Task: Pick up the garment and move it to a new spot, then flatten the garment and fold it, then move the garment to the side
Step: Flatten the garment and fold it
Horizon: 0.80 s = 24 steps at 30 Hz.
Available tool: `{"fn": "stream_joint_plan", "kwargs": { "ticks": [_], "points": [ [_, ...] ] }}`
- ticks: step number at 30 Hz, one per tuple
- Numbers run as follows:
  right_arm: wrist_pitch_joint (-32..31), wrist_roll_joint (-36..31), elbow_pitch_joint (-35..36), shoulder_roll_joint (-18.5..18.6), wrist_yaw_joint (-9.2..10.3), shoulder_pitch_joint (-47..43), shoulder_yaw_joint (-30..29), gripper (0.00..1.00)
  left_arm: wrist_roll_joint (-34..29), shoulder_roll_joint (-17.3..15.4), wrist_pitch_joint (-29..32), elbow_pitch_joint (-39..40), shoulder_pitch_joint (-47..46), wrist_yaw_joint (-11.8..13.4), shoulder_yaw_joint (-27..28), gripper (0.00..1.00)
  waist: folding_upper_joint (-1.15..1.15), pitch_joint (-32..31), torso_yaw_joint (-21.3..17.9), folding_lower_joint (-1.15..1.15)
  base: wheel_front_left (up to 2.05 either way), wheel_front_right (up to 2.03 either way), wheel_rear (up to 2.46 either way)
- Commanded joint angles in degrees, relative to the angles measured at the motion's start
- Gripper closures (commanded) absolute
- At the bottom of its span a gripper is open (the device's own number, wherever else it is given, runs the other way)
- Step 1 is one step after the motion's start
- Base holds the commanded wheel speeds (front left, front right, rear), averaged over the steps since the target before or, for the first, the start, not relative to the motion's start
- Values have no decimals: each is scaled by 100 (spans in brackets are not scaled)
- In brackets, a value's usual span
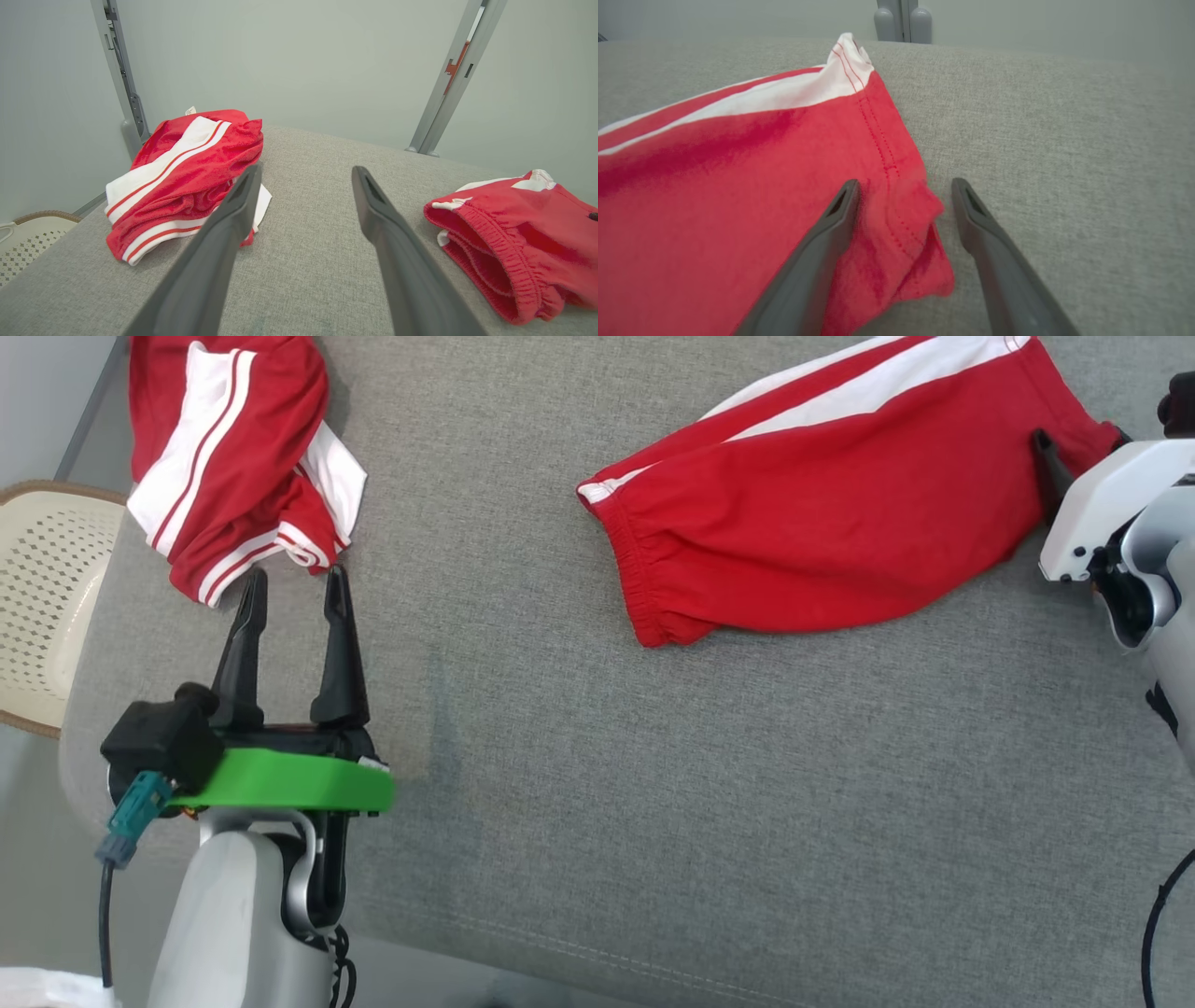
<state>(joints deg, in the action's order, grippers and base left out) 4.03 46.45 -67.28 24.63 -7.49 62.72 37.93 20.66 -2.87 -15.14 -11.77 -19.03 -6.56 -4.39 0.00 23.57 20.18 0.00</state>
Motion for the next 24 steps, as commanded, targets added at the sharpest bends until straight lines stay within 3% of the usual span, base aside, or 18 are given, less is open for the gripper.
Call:
{"fn": "stream_joint_plan", "kwargs": {
  "ticks": [1, 2, 3, 4, 14, 24],
  "points": [
    [-77, 95, -16, -50, 0, -99, 25, 11, -80, -7, 0, 57, 123, 21, 24, 0, 0, -7, 16, 0, 0, 0, 0],
    [-127, 133, 4, -67, 0, -149, 45, 58, -97, -8, 0, 105, 161, 34, 47, 0, 0, -9, 19, 0, 0, 0, 0],
    [-145, 159, 17, -71, 0, -177, 56, 74, -104, -8, 0, 131, 188, 41, 53, 0, 0, -11, 19, 0, 0, 0, 0],
    [-184, 203, 26, -81, 0, -215, 70, 100, -108, -8, 0, 145, 212, 52, 48, 0, 0, -14, 17, 0, 0, 0, 0],
    [31, 663, 185, -114, 4, -528, -6, 100, -321, -9, 0, 181, 309, 130, 20, 0, 0, -284, -262, 0, 0, 0, 0],
    [555, 1232, 896, 270, 4, -1498, -28, 100, -537, -11, 0, 127, 654, 62, 297, 0, 0, -820, -947, 0, 0, 0, 0]
  ]
}}
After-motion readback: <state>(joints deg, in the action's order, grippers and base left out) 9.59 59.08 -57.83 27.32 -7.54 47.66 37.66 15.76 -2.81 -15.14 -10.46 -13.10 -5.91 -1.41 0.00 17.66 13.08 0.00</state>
